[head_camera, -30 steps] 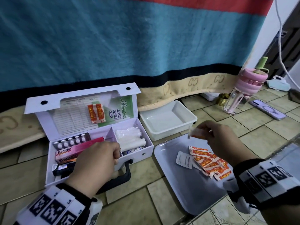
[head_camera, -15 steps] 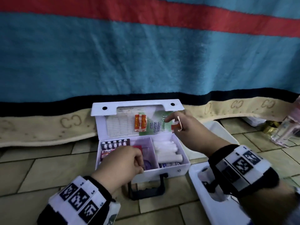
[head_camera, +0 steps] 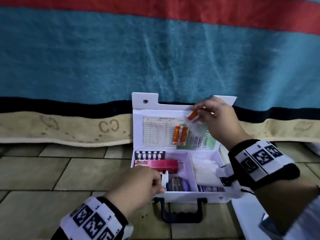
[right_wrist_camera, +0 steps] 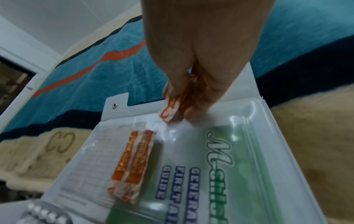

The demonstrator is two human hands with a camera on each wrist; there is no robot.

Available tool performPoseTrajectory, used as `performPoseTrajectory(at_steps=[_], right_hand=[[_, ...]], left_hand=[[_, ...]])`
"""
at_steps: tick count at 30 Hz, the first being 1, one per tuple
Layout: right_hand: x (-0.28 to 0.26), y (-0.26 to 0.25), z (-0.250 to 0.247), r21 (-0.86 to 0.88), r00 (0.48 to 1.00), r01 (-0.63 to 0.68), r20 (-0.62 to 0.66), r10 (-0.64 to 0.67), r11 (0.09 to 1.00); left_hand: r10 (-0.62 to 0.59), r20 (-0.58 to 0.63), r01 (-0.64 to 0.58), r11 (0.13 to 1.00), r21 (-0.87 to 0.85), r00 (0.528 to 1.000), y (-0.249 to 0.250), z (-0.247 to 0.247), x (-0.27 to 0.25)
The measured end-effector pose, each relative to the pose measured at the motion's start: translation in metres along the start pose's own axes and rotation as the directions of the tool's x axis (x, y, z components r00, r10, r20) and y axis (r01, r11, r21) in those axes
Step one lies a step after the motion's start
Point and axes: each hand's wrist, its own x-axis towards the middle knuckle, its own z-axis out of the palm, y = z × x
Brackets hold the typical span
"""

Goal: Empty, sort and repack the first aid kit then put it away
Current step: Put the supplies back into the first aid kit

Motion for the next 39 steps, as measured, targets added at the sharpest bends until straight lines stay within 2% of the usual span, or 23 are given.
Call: performPoseTrajectory(at_steps=[2, 4, 7, 10, 13, 17, 23, 25, 28, 30, 36, 39], right_hand=[[0.002, -0.001, -0.003, -0.214, 0.987, 0.098, 0.147, -0.068, 0.972], [0.000, -0.001, -0.006, -0.357, 0.964, 0.144, 0.261, -0.050, 0.923], [-0.001, -0.004, -0.008, -0.410, 0.937, 0.130, 0.348, 0.023, 0.903], [0.002, -0.007, -0.006, -0.516, 0.872, 0.200, 0.482, 0.090, 0.833], [0.003, -0.009, -0.007, -0.485, 0.833, 0.225, 0.546, 0.091, 0.845], [0.002, -0.010, -0.005, -0.520, 0.819, 0.273, 0.568, 0.088, 0.809], [0.016, -0.031, -0.016, -0.535, 0.884, 0.135, 0.446, 0.143, 0.834], [0.017, -0.033, -0.016, -0.547, 0.871, 0.170, 0.472, 0.134, 0.820], [0.013, -0.027, -0.007, -0.596, 0.824, 0.220, 0.537, 0.180, 0.772], [0.011, -0.023, -0.004, -0.610, 0.823, 0.209, 0.532, 0.199, 0.764], [0.009, -0.024, -0.005, -0.513, 0.858, 0.081, 0.473, 0.202, 0.855], [0.008, -0.021, -0.009, -0.487, 0.868, 0.055, 0.454, 0.199, 0.872]], left_hand=[[0.001, -0.011, -0.001, 1.000, -0.008, 1.000, 0.000, 0.001, -0.001], [0.000, -0.021, 0.000, 1.000, -0.016, 1.000, 0.000, 0.002, -0.002], [-0.010, -0.027, 0.010, 1.000, -0.013, 1.000, -0.001, 0.002, -0.002], [-0.017, -0.024, 0.016, 0.999, -0.040, 1.000, -0.001, 0.003, -0.002], [-0.021, -0.036, 0.020, 0.999, -0.045, 0.999, -0.002, 0.003, -0.001], [-0.031, -0.036, 0.029, 0.998, -0.054, 0.999, -0.002, 0.003, -0.001], [-0.044, -0.022, 0.043, 0.998, -0.045, 0.999, -0.001, 0.003, -0.002], [-0.044, -0.023, 0.043, 0.998, -0.040, 0.999, -0.001, 0.003, -0.002], [-0.050, -0.018, 0.050, 0.998, -0.044, 0.999, -0.001, 0.002, -0.001], [-0.049, -0.016, 0.049, 0.998, -0.037, 0.999, -0.001, 0.001, -0.001], [-0.048, -0.014, 0.048, 0.998, -0.037, 0.999, -0.002, 0.001, -0.002], [-0.053, -0.010, 0.053, 0.998, -0.046, 0.999, -0.002, 0.002, -0.002]])
